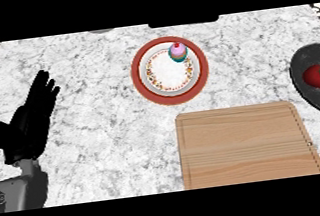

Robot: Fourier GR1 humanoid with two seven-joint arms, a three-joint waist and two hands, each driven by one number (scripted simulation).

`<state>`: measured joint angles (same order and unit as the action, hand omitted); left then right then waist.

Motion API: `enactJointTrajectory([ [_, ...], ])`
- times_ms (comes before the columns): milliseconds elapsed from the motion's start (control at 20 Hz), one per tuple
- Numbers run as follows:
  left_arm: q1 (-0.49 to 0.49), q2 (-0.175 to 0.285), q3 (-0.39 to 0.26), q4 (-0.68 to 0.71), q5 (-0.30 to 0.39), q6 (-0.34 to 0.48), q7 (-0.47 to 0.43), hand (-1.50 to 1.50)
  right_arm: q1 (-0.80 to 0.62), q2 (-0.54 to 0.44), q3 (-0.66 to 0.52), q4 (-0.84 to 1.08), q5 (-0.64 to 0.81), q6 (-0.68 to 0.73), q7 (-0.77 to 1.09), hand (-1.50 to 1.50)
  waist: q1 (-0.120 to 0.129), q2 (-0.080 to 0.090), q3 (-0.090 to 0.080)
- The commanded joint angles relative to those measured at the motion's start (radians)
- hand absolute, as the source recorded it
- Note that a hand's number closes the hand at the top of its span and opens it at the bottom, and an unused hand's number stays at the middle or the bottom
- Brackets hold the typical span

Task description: Pick the tomato from the cutting board and place it in the pan

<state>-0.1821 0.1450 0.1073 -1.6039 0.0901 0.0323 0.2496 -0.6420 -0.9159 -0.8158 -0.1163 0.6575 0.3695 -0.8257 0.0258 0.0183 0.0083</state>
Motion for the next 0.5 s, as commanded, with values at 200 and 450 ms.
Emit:
enactJointTrajectory([
  [200, 0.028, -0.006, -0.005, 0.015, 0.009, -0.021, -0.024, 0.00, 0.087, -0.104, -0.032, 0.020, -0.057, 0.336, -0.111, -1.50, -0.019, -0.002, 0.002],
  [450, 0.048, -0.011, 0.004, -0.011, -0.006, 0.007, -0.028, 0.00, 0.171, -0.129, -0.033, -0.005, -0.076, 0.360, -0.155, -1.50, -0.027, -0.008, 0.003],
])
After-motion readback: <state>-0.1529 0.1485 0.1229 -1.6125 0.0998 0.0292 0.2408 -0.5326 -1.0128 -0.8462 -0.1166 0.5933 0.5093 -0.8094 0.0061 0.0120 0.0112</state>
